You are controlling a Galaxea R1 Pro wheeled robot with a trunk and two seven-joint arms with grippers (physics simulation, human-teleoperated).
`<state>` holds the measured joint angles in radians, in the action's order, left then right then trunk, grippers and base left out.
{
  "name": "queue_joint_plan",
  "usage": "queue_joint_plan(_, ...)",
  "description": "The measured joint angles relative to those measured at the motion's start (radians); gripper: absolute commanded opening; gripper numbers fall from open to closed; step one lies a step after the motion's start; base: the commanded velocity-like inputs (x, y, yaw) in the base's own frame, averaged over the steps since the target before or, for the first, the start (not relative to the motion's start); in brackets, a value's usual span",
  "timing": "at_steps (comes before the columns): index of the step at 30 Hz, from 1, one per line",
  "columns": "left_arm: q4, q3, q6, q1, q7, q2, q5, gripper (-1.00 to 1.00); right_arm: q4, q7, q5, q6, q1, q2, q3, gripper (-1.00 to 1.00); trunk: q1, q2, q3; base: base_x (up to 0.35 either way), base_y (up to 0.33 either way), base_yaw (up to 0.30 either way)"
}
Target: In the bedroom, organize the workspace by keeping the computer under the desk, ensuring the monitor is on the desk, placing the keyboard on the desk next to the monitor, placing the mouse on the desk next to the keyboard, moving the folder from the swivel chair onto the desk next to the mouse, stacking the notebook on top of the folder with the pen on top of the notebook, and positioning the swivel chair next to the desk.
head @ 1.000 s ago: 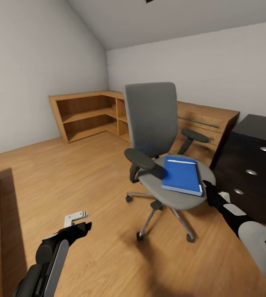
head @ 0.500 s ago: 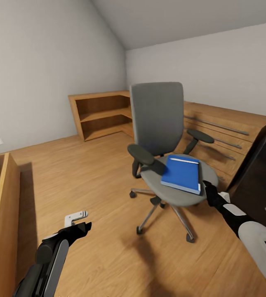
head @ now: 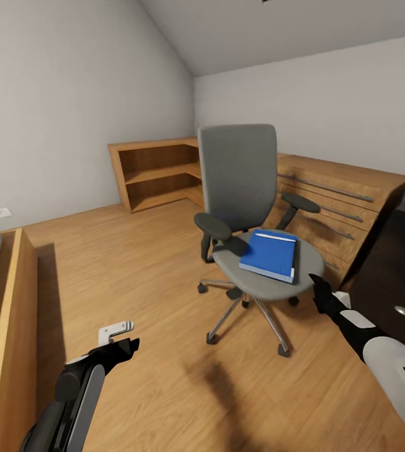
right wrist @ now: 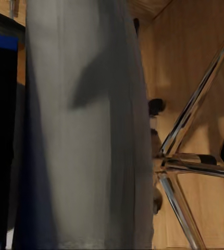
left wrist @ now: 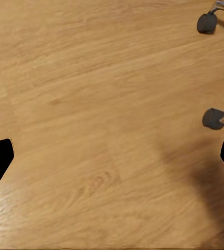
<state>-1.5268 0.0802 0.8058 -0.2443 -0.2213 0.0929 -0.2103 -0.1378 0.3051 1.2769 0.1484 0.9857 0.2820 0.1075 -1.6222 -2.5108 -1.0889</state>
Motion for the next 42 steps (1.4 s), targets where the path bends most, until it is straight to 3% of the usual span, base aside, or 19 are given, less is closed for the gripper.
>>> queue_joint_plan(12, 0.000, 0.000, 0.000, 0.000, 0.000, 0.000, 0.000, 1.00, 0.020, -0.001, 0.001, -0.001, 0.000, -0.002, -0.001, 1.00, 0.000, 0.000, 0.000, -0.024, 0.000, 0.000)
queue_joint_plan(13, 0.000, 0.000, 0.000, 0.000, 0.000, 0.000, 0.000, 1.00, 0.027, -0.001, -0.001, -0.001, 0.000, -0.019, -0.002, 1.00, 0.000, 0.000, 0.000, 0.000, 0.000, 0.000)
queue_joint_plan(18, 0.000, 0.000, 0.000, 0.000, 0.000, 0.000, 0.000, 1.00, 0.033, 0.002, -0.001, -0.002, 0.000, -0.050, 0.015, 1.00, 0.000, 0.000, 0.000, 0.000, 0.000, 0.000)
queue_joint_plan(42, 0.000, 0.000, 0.000, 0.000, 0.002, 0.000, -0.001, 1.00, 0.036, 0.000, -0.005, -0.003, 0.000, -0.067, -0.002, 1.00, 0.000, 0.000, 0.000, -0.091, 0.000, 0.000)
